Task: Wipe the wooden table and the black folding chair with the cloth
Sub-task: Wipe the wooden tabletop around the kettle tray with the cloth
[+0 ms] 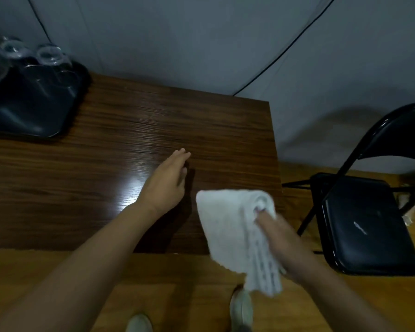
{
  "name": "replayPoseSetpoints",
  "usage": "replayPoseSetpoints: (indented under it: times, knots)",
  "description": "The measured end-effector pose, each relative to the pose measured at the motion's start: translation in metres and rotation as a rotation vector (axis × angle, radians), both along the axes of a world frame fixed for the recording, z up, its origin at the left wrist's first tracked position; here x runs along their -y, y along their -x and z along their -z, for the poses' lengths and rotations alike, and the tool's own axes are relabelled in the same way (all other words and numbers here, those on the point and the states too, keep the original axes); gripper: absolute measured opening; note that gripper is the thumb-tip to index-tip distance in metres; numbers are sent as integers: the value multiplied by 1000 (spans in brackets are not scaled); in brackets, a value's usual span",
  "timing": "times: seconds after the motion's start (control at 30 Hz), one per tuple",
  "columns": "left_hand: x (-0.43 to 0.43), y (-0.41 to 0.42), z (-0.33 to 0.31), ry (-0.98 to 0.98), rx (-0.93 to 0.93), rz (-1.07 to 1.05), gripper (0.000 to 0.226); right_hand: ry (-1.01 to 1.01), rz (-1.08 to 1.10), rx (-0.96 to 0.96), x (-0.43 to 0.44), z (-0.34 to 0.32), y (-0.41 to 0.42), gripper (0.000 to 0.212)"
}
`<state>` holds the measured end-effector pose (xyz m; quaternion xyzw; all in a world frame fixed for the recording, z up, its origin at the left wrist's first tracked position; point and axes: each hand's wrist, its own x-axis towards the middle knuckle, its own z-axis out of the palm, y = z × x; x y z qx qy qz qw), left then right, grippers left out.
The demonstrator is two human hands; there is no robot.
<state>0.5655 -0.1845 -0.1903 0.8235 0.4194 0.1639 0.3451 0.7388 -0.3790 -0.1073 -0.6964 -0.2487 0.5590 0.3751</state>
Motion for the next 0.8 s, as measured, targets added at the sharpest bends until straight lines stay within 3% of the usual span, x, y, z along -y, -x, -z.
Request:
replayPoseSetpoints:
  times: [0.1, 0.17, 0.23, 0.3, 0.37, 0.43, 0.57, 0.7, 0.8]
  knots:
    - [0, 9, -6, -34, -17, -56, 44, 38, 138, -286, -21, -5, -26, 37]
    - [2, 12, -4, -57, -52, -59, 43, 94, 130, -201, -34, -4, -44, 37]
    - [3, 17, 1, -63, -111, -66, 43, 188, 52, 163, -38, 5, -59, 27]
    - [5, 21, 7, -57, -198, -46, 45, 204, -6, 691, -33, 26, -70, 23]
    - [6, 21, 13, -45, -303, 4, 51, -27, -118, 1133, -28, 42, -61, 33]
    - [10, 16, 17, -76, -427, 56, 59, -179, -416, 1347, -34, 55, -42, 41]
    - [11, 3, 13, -128, -586, 85, 68, 135, -745, 1474, -54, 81, -8, 69]
    - [-5, -10, 0, -178, -650, 134, 67, 60, -882, 1432, -14, 93, 17, 72]
    - [-18, -17, -5, -108, -641, 143, 84, 58, -1094, 1348, 15, 97, 22, 91]
